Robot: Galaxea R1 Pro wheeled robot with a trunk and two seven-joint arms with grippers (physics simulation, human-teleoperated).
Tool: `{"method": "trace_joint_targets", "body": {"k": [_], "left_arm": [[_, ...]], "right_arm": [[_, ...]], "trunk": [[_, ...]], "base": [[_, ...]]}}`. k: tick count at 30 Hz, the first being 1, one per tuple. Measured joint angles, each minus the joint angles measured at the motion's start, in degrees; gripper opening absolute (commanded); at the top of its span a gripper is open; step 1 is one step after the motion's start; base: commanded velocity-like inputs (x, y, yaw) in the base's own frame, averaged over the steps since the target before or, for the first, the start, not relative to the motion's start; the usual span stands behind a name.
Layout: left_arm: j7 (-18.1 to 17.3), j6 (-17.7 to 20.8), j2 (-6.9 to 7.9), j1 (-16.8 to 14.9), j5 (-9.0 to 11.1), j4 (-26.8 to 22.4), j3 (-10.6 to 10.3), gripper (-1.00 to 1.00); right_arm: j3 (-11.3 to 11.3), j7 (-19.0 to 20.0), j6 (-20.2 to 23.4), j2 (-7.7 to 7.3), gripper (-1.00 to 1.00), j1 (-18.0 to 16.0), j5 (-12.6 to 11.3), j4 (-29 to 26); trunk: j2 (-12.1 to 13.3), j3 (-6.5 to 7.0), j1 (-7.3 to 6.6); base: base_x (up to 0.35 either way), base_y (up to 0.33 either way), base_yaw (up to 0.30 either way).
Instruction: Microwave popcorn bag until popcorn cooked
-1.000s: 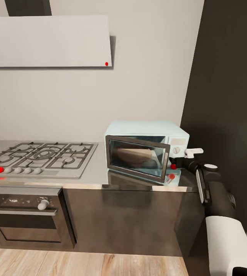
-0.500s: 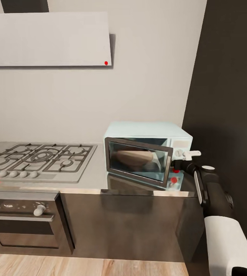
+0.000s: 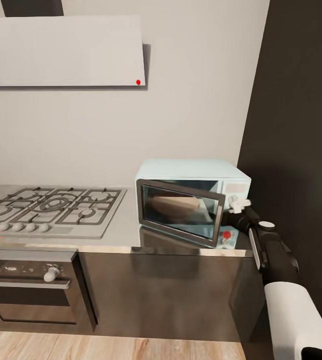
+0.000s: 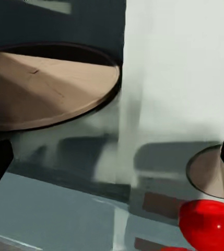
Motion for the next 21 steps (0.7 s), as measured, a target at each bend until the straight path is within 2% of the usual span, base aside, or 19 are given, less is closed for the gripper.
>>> {"method": "trace_joint_targets", "body": {"k": [2, 7, 12, 14, 21], "left_arm": [[0.00, 0.00, 0.00, 0.00, 0.00, 0.00, 0.00, 1.00], [0.00, 0.00, 0.00, -0.01, 0.00, 0.01, -0.01, 1.00], [0.00, 0.00, -0.06, -0.01, 0.00, 0.01, -0.01, 1.00], [0.00, 0.00, -0.08, 0.00, 0.00, 0.01, 0.00, 1.00], [0.00, -0.06, -0.19, -0.01, -0.16, 0.02, -0.01, 1.00]], "right_arm": [[-0.09, 1.84, 0.00, -0.09, 1.00, 0.00, 0.02, -0.13], [-0.19, 10.86, 0.38, -0.77, 1.00, 0.01, -0.01, -0.52], [-0.17, 16.03, 0.53, -0.81, 1.00, 0.01, 0.25, -0.62], [-0.08, 16.53, 0.86, -0.73, 1.00, 0.01, 0.35, -0.67], [0.07, 17.04, 6.20, -0.46, 1.00, 0.01, 0.24, -2.99]], "trunk": [[0.00, 0.00, 0.00], [0.00, 0.00, 0.00], [0.00, 0.00, 0.00], [0.00, 0.00, 0.00], [0.00, 0.00, 0.00]], "base": [[0.000, 0.000, 0.000], [0.000, 0.000, 0.000], [0.000, 0.000, 0.000], [0.000, 0.000, 0.000], [-0.007, 0.000, 0.000]]}}
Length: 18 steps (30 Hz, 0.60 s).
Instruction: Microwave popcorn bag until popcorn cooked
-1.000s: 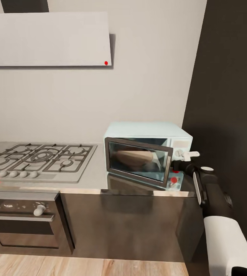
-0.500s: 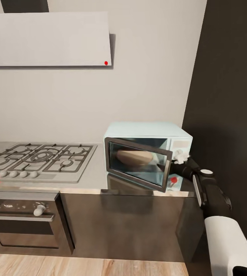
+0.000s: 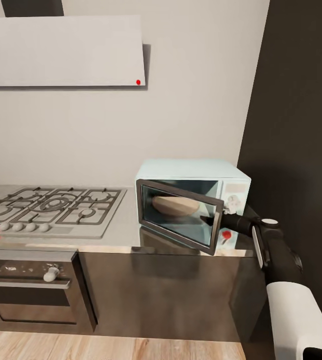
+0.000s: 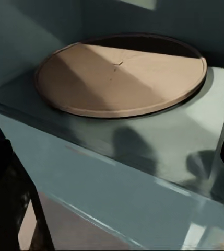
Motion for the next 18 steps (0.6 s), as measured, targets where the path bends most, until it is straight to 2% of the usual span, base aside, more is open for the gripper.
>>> {"method": "trace_joint_targets", "body": {"k": [5, 18], "left_arm": [[0.01, -0.02, -0.22, 0.00, -0.01, -0.01, -0.08, 1.00], [0.02, -0.02, -0.25, 0.00, 0.00, -0.01, -0.03, 1.00]], "right_arm": [[0.06, -0.03, 1.06, 0.18, 1.00, 0.00, 0.12, -0.14], [0.18, -0.12, 1.11, 0.45, 1.00, 0.01, 0.12, 0.14]], "trunk": [[0.00, 0.00, 0.02], [0.00, 0.00, 0.03]], "base": [[-0.204, 0.124, 0.000], [-0.258, 0.191, 0.000]]}}
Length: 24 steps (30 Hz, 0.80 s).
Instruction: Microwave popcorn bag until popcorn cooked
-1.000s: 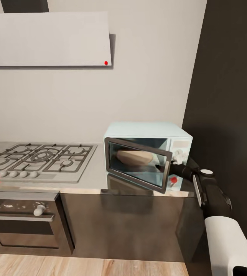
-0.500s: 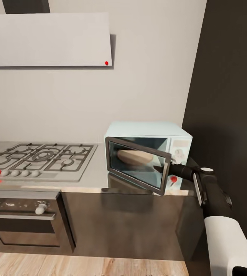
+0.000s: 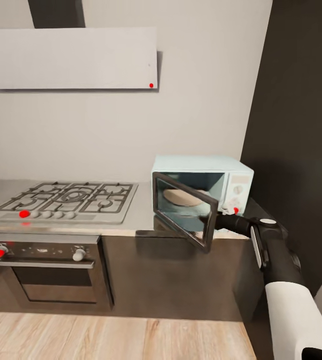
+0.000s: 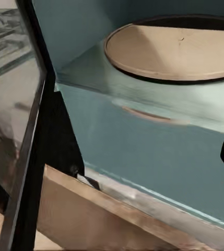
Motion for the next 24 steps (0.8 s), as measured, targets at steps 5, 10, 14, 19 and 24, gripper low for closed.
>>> {"method": "trace_joint_targets", "body": {"k": [5, 10, 14, 19, 24], "left_arm": [[0.00, 0.01, 0.00, 0.00, 0.06, 0.00, 0.04, 1.00], [0.00, 0.01, 0.08, 0.00, 0.07, 0.00, 0.04, 1.00], [-0.01, 0.01, 0.15, 0.00, 0.08, 0.00, 0.03, 1.00], [-0.02, 0.01, 0.25, 0.00, 0.12, -0.01, 0.03, 1.00], [-0.02, 0.00, 0.27, 0.01, 0.15, -0.01, 0.03, 1.00]], "right_arm": [[0.00, 0.00, 0.00, -0.03, 1.00, 0.00, 0.13, -0.06], [0.00, 0.00, -0.05, -0.10, 1.00, 0.00, 0.17, 0.06], [0.00, 0.06, -0.09, -0.10, 1.00, 0.00, 0.08, 0.09], [-0.10, 7.32, -0.60, -0.62, 1.00, -0.01, -0.11, 0.58], [-0.34, 17.27, -1.01, -0.85, 1.00, -0.01, -0.41, 0.69]], "trunk": [[0.00, 0.00, 0.00], [0.00, 0.00, 0.00], [0.00, 0.00, -0.01], [0.00, 0.00, -0.03], [-0.01, 0.00, -0.03]], "base": [[-0.259, 0.201, 0.000], [-0.253, 0.201, 0.000], [-0.170, 0.150, 0.000], [-0.022, 0.020, 0.000], [0.000, 0.000, 0.000]]}}
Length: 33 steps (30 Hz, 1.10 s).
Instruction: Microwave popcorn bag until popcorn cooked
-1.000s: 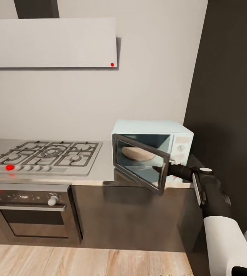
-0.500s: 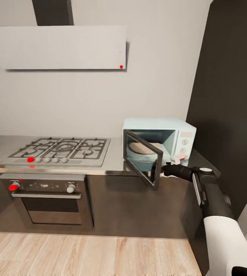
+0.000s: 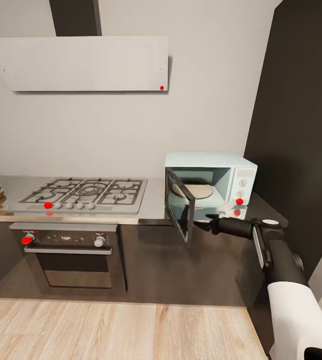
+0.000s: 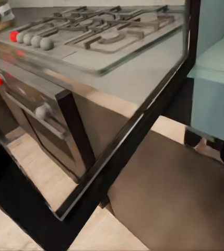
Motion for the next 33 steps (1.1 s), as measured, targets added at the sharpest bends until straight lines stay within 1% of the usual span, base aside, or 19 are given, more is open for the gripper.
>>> {"method": "trace_joint_targets", "body": {"k": [2, 6, 16, 26, 31, 32, 33], "left_arm": [[0.00, 0.00, 0.00, 0.00, 0.01, 0.00, 0.00, 1.00], [0.00, 0.00, 0.00, 0.00, 0.01, 0.00, 0.00, 1.00], [0.00, 0.00, 0.00, 0.00, -0.04, 0.00, 0.00, 1.00], [0.02, 0.00, -0.17, 0.00, 0.00, 0.00, 0.01, 1.00], [0.01, 0.00, -0.18, 0.00, 0.02, 0.00, 0.00, 1.00], [0.01, 0.00, -0.17, 0.01, 0.02, -0.02, 0.02, 1.00], [0.02, 0.00, -0.17, 0.02, 0.02, -0.03, 0.02, 1.00]], "right_arm": [[-0.01, 2.32, -0.10, -0.03, 1.00, 0.00, 0.00, 0.03], [-0.01, 3.69, -0.13, -0.04, 1.00, 0.00, -0.03, 0.04], [0.00, 3.19, -0.07, 0.05, 1.00, 0.00, -0.06, 0.04], [0.00, 3.12, -0.08, 0.12, 1.00, 0.01, -0.11, 0.04], [-0.08, 3.12, -0.07, 0.05, 1.00, 0.01, -0.05, 0.04], [-0.17, 3.08, -0.08, 0.01, 1.00, -0.01, 0.01, 0.04], [-0.76, 3.09, -0.07, -0.01, 1.00, 0.00, 0.11, 0.06]], "trunk": [[0.00, 0.00, 0.00], [0.00, 0.00, 0.00], [0.00, 0.00, 0.00], [0.00, 0.00, 0.00], [0.00, 0.00, 0.00], [0.00, 0.00, 0.00], [0.00, 0.00, 0.00]], "base": [[0.000, 0.000, 0.000], [0.000, 0.000, 0.000], [0.000, 0.008, 0.000], [0.000, 0.249, 0.000], [0.000, 0.173, 0.000], [0.000, 0.127, 0.000], [0.000, 0.123, 0.000]]}}
